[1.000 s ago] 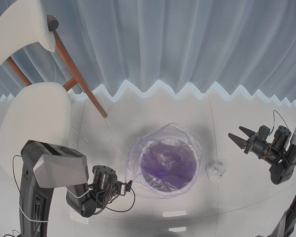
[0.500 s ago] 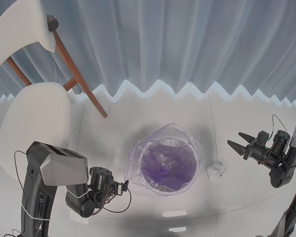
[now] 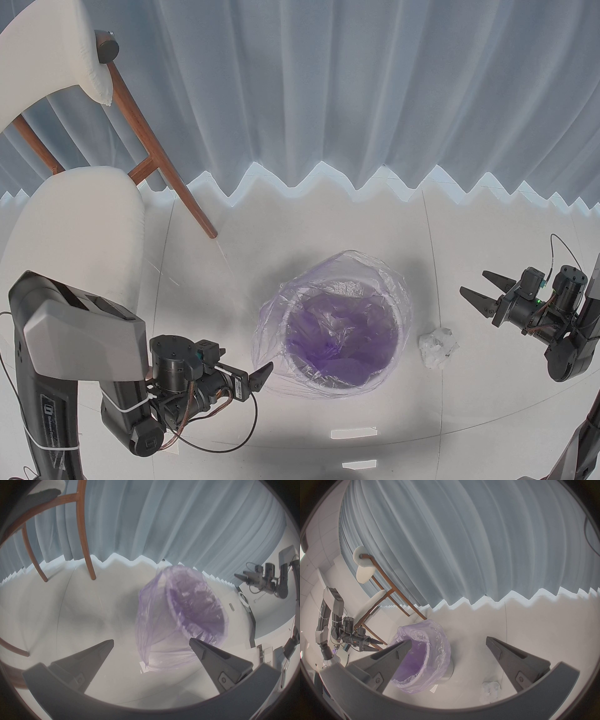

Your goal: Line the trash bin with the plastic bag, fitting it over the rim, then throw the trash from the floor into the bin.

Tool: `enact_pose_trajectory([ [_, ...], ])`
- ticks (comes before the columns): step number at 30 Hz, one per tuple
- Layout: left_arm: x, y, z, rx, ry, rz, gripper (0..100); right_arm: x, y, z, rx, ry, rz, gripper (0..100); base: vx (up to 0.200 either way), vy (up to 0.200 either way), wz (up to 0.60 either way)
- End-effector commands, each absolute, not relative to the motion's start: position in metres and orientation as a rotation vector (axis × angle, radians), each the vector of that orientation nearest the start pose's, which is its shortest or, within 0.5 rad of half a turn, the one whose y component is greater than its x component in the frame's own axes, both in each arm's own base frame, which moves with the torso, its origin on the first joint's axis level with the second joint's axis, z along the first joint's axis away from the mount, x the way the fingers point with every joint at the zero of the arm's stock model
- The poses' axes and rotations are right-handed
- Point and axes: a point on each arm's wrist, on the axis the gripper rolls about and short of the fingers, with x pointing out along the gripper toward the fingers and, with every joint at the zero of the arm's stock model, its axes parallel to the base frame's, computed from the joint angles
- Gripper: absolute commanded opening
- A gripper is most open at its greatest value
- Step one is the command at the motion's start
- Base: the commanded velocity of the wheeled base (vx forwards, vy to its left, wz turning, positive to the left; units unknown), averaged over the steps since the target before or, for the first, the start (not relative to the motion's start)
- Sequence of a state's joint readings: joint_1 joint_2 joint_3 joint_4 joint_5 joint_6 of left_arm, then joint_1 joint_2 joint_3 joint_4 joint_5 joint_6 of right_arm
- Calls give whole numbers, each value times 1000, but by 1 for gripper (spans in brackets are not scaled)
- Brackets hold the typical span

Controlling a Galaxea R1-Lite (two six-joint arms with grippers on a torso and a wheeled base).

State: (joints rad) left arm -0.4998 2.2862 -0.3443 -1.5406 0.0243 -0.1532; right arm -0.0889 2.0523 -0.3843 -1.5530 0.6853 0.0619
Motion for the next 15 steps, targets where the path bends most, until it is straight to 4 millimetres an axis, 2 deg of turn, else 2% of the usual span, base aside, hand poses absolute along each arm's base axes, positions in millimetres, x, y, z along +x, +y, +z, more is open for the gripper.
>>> enact_pose_trajectory([
  [1,289,-144,48,-132,215,-448,100,293,-12,76,95,109,593,100,0,0,0],
  [3,305,-145,53,-135,210,-419,100,291,-12,75,97,114,593,100,0,0,0],
  [5,306,-145,54,-135,210,-418,100,291,-12,75,97,114,593,100,0,0,0],
  [6,328,-152,63,-137,237,-366,100,291,-12,75,96,114,593,100,0,0,0],
  [11,356,-184,87,-259,247,-341,100,291,-12,75,97,114,593,100,0,0,0],
  [15,374,-197,75,-296,317,-319,100,291,-11,75,97,114,595,100,0,0,0],
])
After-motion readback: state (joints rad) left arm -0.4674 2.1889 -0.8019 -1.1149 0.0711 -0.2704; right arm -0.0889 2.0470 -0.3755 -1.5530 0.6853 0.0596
